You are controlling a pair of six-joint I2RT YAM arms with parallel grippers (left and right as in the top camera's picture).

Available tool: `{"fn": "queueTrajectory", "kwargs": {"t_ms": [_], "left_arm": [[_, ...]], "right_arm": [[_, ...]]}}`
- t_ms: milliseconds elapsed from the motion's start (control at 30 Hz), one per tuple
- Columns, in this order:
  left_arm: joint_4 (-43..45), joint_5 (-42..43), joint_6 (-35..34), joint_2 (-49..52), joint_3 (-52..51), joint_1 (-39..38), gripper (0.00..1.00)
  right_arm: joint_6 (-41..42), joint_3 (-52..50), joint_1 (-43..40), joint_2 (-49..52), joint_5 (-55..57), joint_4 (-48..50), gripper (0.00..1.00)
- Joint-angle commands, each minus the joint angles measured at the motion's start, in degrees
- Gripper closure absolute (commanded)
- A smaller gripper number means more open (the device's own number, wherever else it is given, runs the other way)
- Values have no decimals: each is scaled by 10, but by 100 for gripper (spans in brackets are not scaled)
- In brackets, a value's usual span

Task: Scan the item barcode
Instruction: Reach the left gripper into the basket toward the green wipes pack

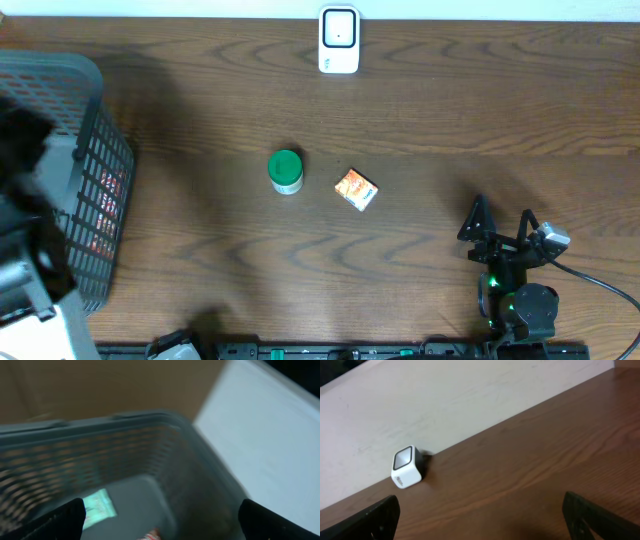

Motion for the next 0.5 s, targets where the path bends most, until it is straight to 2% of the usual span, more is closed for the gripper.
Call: {"fn": "queueTrajectory", "kwargs": {"t_ms": [0,133,333,467], "left_arm": [[-21,97,-23,38,-6,101,2],[-72,80,-40,134,-6,141,2],[-103,15,28,291,-6,142,2],[-101,7,32,367,-6,142,2]], "right_arm": [[5,-1,3,0,3,-1,1],[5,-1,3,0,3,-1,1],[5,-1,3,0,3,-1,1],[5,-1,3,0,3,-1,1]]}}
